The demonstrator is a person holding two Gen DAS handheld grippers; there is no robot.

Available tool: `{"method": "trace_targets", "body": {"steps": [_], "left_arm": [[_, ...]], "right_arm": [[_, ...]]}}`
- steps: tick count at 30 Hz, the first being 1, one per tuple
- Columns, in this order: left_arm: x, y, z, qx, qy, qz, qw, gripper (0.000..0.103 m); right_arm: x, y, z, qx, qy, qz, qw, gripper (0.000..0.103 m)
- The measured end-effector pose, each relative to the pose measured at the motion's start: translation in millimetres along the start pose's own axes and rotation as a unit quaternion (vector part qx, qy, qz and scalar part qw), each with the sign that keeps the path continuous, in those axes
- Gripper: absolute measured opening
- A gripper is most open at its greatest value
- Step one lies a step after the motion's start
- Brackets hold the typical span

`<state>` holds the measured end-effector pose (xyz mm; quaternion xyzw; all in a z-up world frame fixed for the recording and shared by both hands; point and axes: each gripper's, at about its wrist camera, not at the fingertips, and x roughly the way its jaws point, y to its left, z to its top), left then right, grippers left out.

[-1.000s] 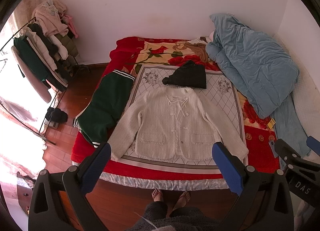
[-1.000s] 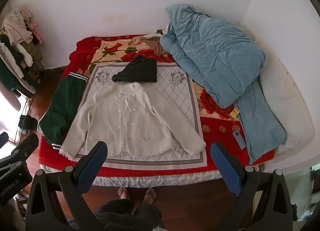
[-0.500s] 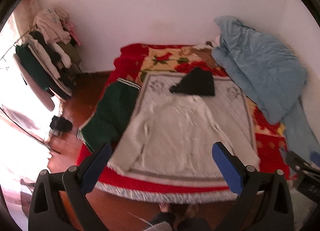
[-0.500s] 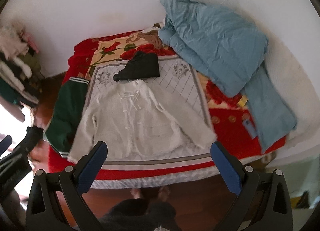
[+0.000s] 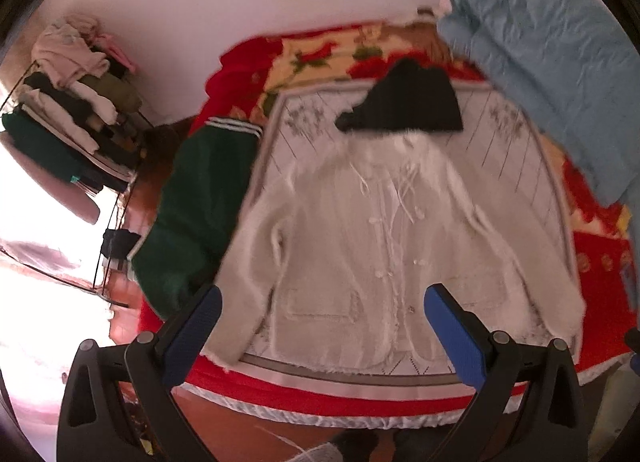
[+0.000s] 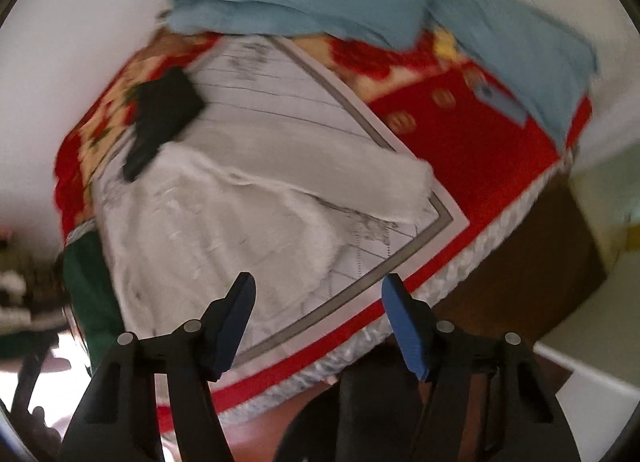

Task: Fold large clothes
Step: 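Grasp the cardigan sleeve cuff with the right gripper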

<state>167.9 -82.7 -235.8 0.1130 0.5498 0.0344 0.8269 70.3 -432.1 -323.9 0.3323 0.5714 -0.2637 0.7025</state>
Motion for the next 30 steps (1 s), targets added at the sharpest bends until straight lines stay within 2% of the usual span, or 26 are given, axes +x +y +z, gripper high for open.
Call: {"method": "trace_targets", "body": {"steps": [4,7,11,12,13,17,19,21,22,23,25,30], "left_arm": [[58.4,-53.3,6.6,0.014,0.028,0.019,0.9993,0.103],[91.2,-86.8,10.6,0.019,0.041,0.032,0.9985,0.103],[155.2,-141.4,3.8,0.028,0.08,0.032,0.9959,0.103],[167.3,-151.7,1.3,0.032,0.088,0.032,0.9951,0.103],[181.6,-163.4,-2.0,0.037,0.097,0.032,0.9941,0.103],[224.3,-204.0,-10.8,0.06,0.112,0.035,0.9913,0.103],[235.9,-214.8,-12.7,0.068,0.114,0.036,0.9905,0.103],[244.9,-222.6,-12.5,0.072,0.116,0.037,0.9899,0.103],[248.5,-226.6,-10.5,0.073,0.118,0.038,0.9896,0.103],[251.6,-232.0,-8.2,0.074,0.118,0.039,0.9895,0.103],[254.1,-241.2,-0.2,0.076,0.118,0.037,0.9893,0.103],[244.8,-268.2,30.8,0.075,0.102,0.018,0.9919,0.103]], "right_arm": [[93.6,-56.9,47.6,0.072,0.024,-0.004,0.997,0.074],[160.6,-89.6,82.8,0.091,0.036,-0.023,0.995,0.074],[249.2,-135.9,121.5,0.117,0.056,-0.058,0.99,0.074],[257.2,-139.1,122.1,0.121,0.062,-0.065,0.989,0.074],[282.1,-150.5,129.6,0.124,0.072,-0.075,0.987,0.074],[338.7,-167.2,143.0,0.119,0.1,-0.076,0.985,0.074],[352.3,-165.4,148.6,0.1,0.102,-0.084,0.986,0.074],[354.6,-153.8,158.6,0.055,0.075,-0.1,0.991,0.059],[352.6,-146.0,163.0,0.032,0.061,-0.104,0.992,0.029],[350.2,-140.8,165.7,0.021,0.051,-0.122,0.991,0.017],[339.5,-132.5,178.9,0.004,0.011,-0.139,0.99,0.014],[306.6,-140.3,234.7,0.029,-0.082,-0.127,0.988,0.013]]}}
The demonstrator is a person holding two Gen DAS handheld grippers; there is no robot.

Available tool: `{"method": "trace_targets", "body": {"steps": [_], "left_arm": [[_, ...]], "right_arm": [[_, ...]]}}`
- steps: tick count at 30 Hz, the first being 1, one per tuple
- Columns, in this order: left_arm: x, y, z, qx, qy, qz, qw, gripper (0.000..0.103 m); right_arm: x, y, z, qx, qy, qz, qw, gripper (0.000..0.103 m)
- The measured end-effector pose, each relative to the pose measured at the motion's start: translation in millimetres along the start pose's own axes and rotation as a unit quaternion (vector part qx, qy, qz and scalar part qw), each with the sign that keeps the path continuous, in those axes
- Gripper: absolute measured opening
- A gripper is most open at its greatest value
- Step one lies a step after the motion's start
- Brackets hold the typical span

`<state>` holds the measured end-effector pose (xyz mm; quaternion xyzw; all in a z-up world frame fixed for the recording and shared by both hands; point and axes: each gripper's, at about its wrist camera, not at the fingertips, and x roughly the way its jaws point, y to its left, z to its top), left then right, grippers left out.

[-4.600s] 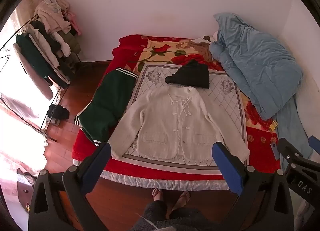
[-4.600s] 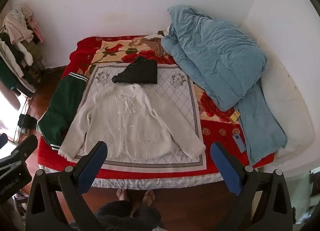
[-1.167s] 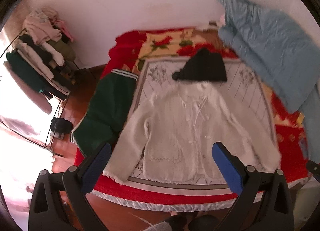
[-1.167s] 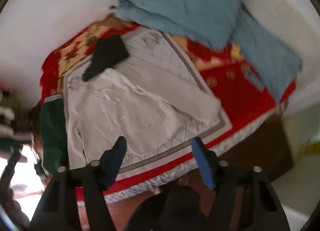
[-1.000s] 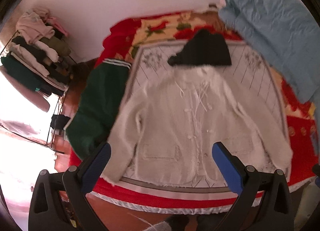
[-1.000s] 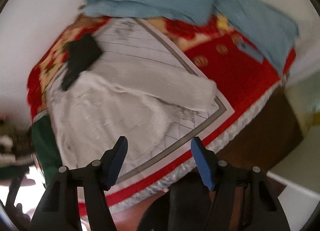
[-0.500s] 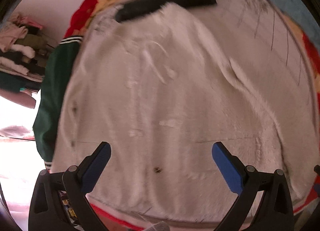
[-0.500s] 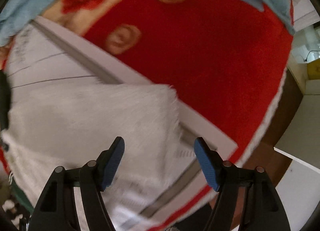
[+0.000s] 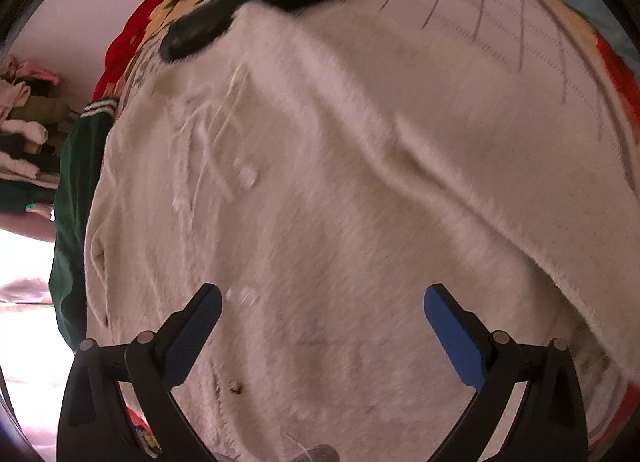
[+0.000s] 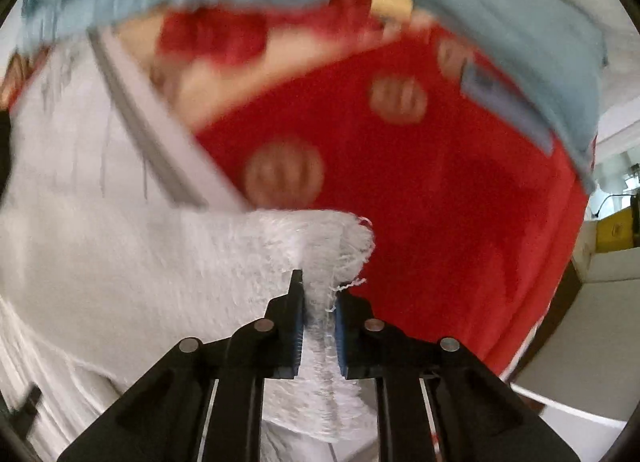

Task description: Fold large clothes

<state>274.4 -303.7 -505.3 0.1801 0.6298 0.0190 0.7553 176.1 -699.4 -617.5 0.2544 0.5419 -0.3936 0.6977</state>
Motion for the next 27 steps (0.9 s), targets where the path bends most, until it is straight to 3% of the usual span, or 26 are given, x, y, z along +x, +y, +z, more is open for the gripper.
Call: {"method": "trace_targets", "body": {"steps": [3,5,6,7,8,9,11,15,20,23,27], "left_arm": [[-6.5,-15.2,20.0,-0.005,-0.007,-0.018,0.9998,0.103],[-5.3,-25.8,30.3,-0.005,-0.01,-0.025,0.9996,0.103],[-2.9,-33.2,37.0,-0.003,-0.009,-0.028,0.9996,0.103],[-0.1,-40.1,41.5,0.001,-0.007,-0.029,0.9996,0.103],[2.3,-45.7,45.4,0.003,-0.004,-0.03,0.9995,0.103],[5.4,-49.8,48.7,0.006,0.0,-0.034,0.9994,0.103],[8.9,-54.1,51.3,0.01,0.006,-0.039,0.9992,0.103],[14.0,-55.0,46.9,0.02,0.021,-0.043,0.9987,0.103],[24.6,-39.4,36.3,0.012,0.051,-0.041,0.9978,0.103],[31.1,-30.3,32.1,0.006,0.057,-0.028,0.998,0.103],[46.6,-22.8,31.1,-0.003,0.069,-0.008,0.9976,0.103]], "right_arm": [[-11.8,5.9,52.3,0.02,-0.065,0.003,0.998,0.012],[-8.7,19.4,80.4,0.019,-0.076,0.003,0.997,0.013],[-3.4,22.9,83.5,0.012,-0.068,-0.002,0.998,0.014],[21.3,26.0,95.9,0.012,-0.031,-0.01,0.999,0.017],[28.3,23.7,92.9,0.023,-0.002,-0.003,1.0,0.023],[49.8,14.8,95.1,0.059,0.057,0.029,0.996,0.027],[56.4,-5.5,80.7,0.12,0.11,0.089,0.983,0.045],[47.6,-36.9,36.8,0.207,0.138,0.164,0.955,0.048],[79.0,-38.0,-39.4,0.295,0.195,0.263,0.898,0.05],[90.2,-33.4,-67.2,0.343,0.16,0.319,0.869,0.05],[98.8,-29.9,-61.3,0.398,0.099,0.354,0.84,0.056]]}}
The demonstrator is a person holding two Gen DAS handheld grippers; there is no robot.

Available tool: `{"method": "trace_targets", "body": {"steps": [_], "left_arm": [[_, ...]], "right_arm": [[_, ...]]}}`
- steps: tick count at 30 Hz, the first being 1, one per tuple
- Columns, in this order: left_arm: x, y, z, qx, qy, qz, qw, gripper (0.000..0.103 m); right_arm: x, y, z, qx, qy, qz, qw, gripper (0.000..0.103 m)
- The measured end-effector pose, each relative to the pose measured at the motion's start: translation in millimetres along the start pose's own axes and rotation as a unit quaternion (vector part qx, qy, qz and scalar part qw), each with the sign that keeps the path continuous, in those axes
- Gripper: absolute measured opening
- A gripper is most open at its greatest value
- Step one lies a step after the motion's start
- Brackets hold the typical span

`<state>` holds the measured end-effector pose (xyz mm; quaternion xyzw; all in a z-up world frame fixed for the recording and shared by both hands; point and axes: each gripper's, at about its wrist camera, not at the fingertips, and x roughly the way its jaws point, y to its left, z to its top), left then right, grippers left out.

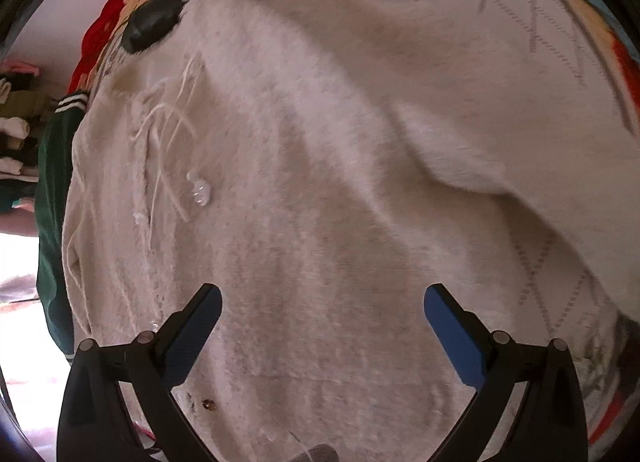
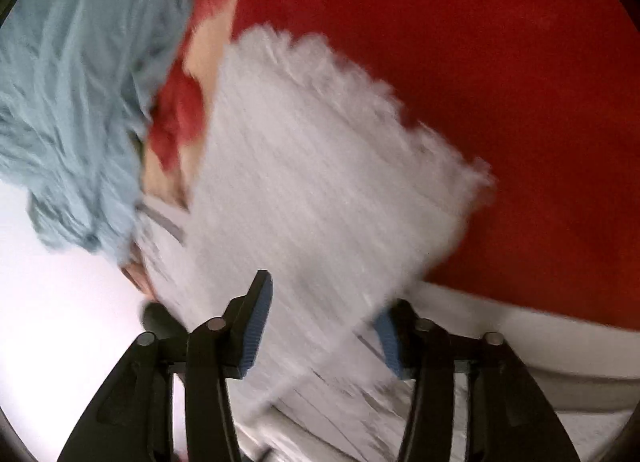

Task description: Fold large clothes

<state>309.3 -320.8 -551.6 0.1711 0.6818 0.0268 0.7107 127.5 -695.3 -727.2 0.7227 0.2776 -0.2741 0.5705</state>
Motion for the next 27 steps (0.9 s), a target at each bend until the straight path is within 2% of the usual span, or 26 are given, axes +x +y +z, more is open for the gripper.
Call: {"method": "trace_targets", "body": {"steps": [1,3,4,5,8,10,11,13,15,17,18,22,24,25,27], "left_arm": [[4.2,3.9,0.5,-0.005,0.003,0.002,1.0,0.103],[10.1,9.9,3.7,-0.02,0.006,0.007,0.9998,0.103],[11.7,13.6,5.7,-0.024,0.005,0.008,0.9997,0.103],[12.7,15.5,7.6,-0.029,0.003,0.011,0.9995,0.103],[17.1,19.6,10.4,-0.039,0.004,0.018,0.9991,0.103],[22.7,21.7,12.6,-0.044,0.008,0.02,0.9988,0.103],[25.2,21.9,13.0,-0.044,0.01,0.021,0.9988,0.103],[33.1,22.7,14.2,-0.044,0.015,0.021,0.9987,0.103],[37.8,24.3,14.5,-0.048,0.022,0.017,0.9985,0.103],[38.7,24.6,15.8,-0.049,0.02,0.016,0.9985,0.103],[39.3,25.3,16.6,-0.047,0.019,0.016,0.9986,0.103],[41.8,23.0,16.9,-0.042,0.015,0.013,0.9989,0.103],[41.8,21.8,16.5,-0.042,0.012,0.01,0.999,0.103],[41.7,21.7,17.6,-0.044,0.011,0.007,0.999,0.103],[43.3,25.4,19.0,-0.047,0.01,0.003,0.9988,0.103]], "right_arm": [[1.6,2.1,0.6,0.005,-0.007,0.017,1.0,0.056],[8.1,10.6,-0.5,-0.003,-0.007,0.049,0.999,0.049],[12.2,15.3,-0.9,-0.007,0.002,0.064,0.998,0.032],[14.8,20.1,-1.8,-0.014,0.009,0.073,0.997,0.007],[-7.2,46.3,-2.8,-0.057,-0.036,0.074,0.995,0.006],[-31.6,67.8,0.0,-0.102,-0.076,0.079,0.989,0.006],[-31.4,76.9,3.0,-0.125,-0.079,0.066,0.987,0.006],[-18.9,76.9,6.8,-0.147,-0.056,0.03,0.987,0.009],[-4.1,57.8,11.9,-0.112,-0.012,0.023,0.993,0.012],[9.1,43.1,15.8,-0.084,0.024,0.021,0.996,0.03],[14.0,35.7,16.4,-0.071,0.034,0.024,0.997,0.032],[16.8,18.2,18.8,-0.044,0.022,0.053,0.997,0.032],[19.0,19.1,20.1,-0.033,0.005,0.058,0.998,0.026],[19.3,20.8,20.5,-0.034,0.0,0.05,0.998,0.006],[16.6,27.0,20.6,-0.05,-0.008,0.037,0.998,0.005]]}}
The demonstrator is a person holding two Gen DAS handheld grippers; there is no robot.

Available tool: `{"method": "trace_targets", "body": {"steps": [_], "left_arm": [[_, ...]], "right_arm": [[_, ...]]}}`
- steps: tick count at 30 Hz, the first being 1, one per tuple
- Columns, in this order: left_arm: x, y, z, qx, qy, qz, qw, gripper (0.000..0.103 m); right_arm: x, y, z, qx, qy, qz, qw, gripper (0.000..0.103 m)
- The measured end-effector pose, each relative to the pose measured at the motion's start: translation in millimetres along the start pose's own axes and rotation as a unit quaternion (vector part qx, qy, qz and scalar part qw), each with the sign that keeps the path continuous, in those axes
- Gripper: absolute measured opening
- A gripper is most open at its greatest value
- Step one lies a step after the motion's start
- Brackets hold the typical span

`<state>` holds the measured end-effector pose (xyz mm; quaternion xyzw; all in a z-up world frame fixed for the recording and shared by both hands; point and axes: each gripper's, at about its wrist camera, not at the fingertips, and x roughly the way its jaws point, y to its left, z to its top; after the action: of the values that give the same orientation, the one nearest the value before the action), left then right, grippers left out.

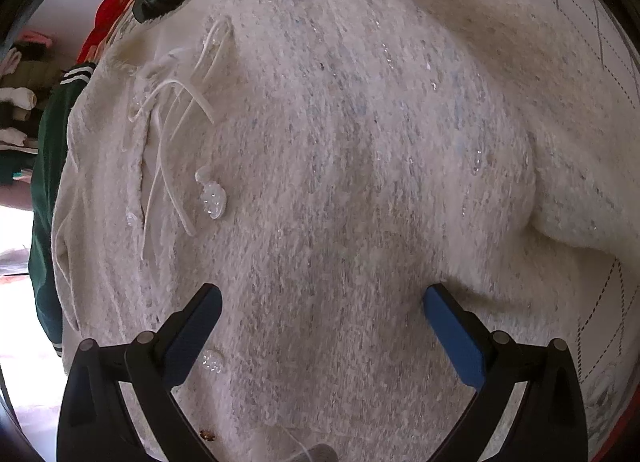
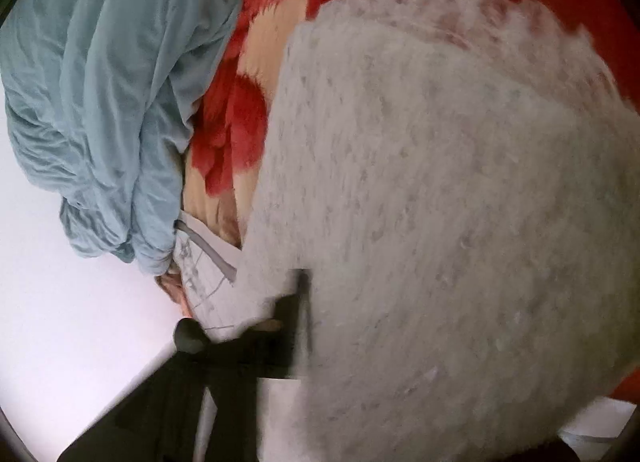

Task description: Fold large clothes

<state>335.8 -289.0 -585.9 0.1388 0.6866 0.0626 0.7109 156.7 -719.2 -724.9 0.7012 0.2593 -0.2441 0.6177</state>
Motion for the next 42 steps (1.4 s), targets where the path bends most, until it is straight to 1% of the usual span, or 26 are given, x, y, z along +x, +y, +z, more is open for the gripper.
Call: {"method": "trace_targets", "body": {"steps": [4,8,9,11,14,17,18,20,21,22,23,24,25,26,27,28,30,32,34,35,36,38,39,40,41,42], "left_arm": [[1.5,7.8,-1.8,-0.009,0.002,-0.011,0.9999,0.103],[0.6,18.6,-3.1,-0.017,0.005,-0.022,0.9996,0.103],[0.1,23.3,-2.8,-0.021,0.004,-0.025,0.9995,0.103],[-0.5,35.5,-2.4,-0.03,0.002,-0.031,0.9991,0.103],[-3.9,58.1,0.0,-0.049,-0.004,-0.038,0.9981,0.103],[-4.6,88.5,2.4,-0.072,-0.007,-0.044,0.9964,0.103],[-4.1,98.2,3.5,-0.079,-0.007,-0.045,0.9959,0.103],[-2.4,125.2,4.9,-0.101,-0.007,-0.05,0.9936,0.103],[-1.4,137.2,5.1,-0.107,-0.008,-0.05,0.9929,0.103],[-0.4,151.3,5.4,-0.116,-0.011,-0.051,0.9919,0.103],[1.2,165.5,5.3,-0.124,-0.014,-0.05,0.991,0.103],[3.6,181.3,4.8,-0.133,-0.017,-0.054,0.9895,0.103],[6.3,196.5,3.7,-0.143,-0.021,-0.067,0.9872,0.103],[8.7,207.1,3.5,-0.148,-0.023,-0.072,0.9861,0.103],[11.7,219.7,2.5,-0.152,-0.025,-0.075,0.9852,0.103],[14.1,233.2,1.4,-0.156,-0.031,-0.082,0.984,0.103],[17.4,257.9,-1.2,-0.163,-0.043,-0.073,0.983,0.103],[22.2,281.9,-6.2,-0.173,-0.051,-0.057,0.982,0.103],[29.9,306.8,-9.9,-0.185,-0.051,-0.043,0.9804,0.103],[34.2,317.7,-10.7,-0.192,-0.05,-0.04,0.9793,0.103],[39.4,325.6,-12.9,-0.199,-0.046,-0.036,0.9782,0.103],[55.9,352.3,-18.9,-0.217,-0.035,-0.031,0.9751,0.103],[59.8,354.5,-20.7,-0.226,-0.03,-0.028,0.9734,0.103],[66.9,365.4,-25.5,-0.238,-0.023,-0.025,0.9707,0.103],[71.0,371.5,-27.5,-0.245,-0.019,-0.023,0.9691,0.103],[76.0,379.8,-33.0,-0.254,-0.014,-0.022,0.9667,0.103]], "right_arm": [[-6.3,23.5,-3.9,-0.031,-0.013,-0.013,0.999,0.005],[-26.4,62.2,-14.2,-0.094,-0.03,-0.027,0.995,0.004],[-27.2,79.1,-20.2,-0.116,-0.034,-0.029,0.992,0.004],[-35.0,108.1,-34.8,-0.159,-0.036,-0.03,0.986,0.004],[-37.0,158.7,-71.2,-0.227,-0.021,-0.021,0.973,0.004],[-34.6,210.3,-127.0,-0.307,0.004,-0.008,0.952,0.004],[-28.3,230.1,-153.6,-0.342,0.016,-0.006,0.939,0.004],[-16.3,255.3,-199.1,-0.394,0.045,-0.001,0.918,0.004],[-8.8,264.9,-222.3,-0.416,0.059,0.0,0.907,0.004],[2.7,274.3,-253.5,-0.446,0.078,0.002,0.892,0.004],[11.0,278.6,-270.1,-0.46,0.09,0.001,0.884,0.004],[23.8,282.2,-298.0,-0.478,0.109,-0.001,0.871,0.004],[35.3,284.3,-320.2,-0.492,0.125,-0.004,0.862,0.004],[42.8,284.9,-336.8,-0.502,0.135,-0.006,0.854,0.004],[55.9,283.7,-363.3,-0.516,0.154,-0.011,0.842,0.004],[65.6,281.6,-382.0,-0.524,0.168,-0.015,0.835,0.004],[83.5,275.9,-417.7,-0.542,0.19,-0.026,0.819,0.004],[99.0,270.9,-447.7,-0.555,0.203,-0.037,0.806,0.004],[117.1,263.1,-485.3,-0.572,0.214,-0.047,0.79,0.004],[124.7,261.4,-495.6,-0.577,0.22,-0.053,0.785,0.004],[136.1,254.4,-517.1,-0.588,0.224,-0.065,0.775,0.004],[159.1,237.6,-540.9,-0.612,0.236,-0.093,0.749,0.005],[173.2,227.1,-557.9,-0.625,0.25,-0.114,0.731,0.006],[187.8,213.9,-576.6,-0.637,0.273,-0.139,0.707,0.009],[200.7,203.4,-588.3,-0.641,0.301,-0.157,0.689,0.011],[210.0,187.5,-605.7,-0.636,0.352,-0.166,0.667,0.019]]}}
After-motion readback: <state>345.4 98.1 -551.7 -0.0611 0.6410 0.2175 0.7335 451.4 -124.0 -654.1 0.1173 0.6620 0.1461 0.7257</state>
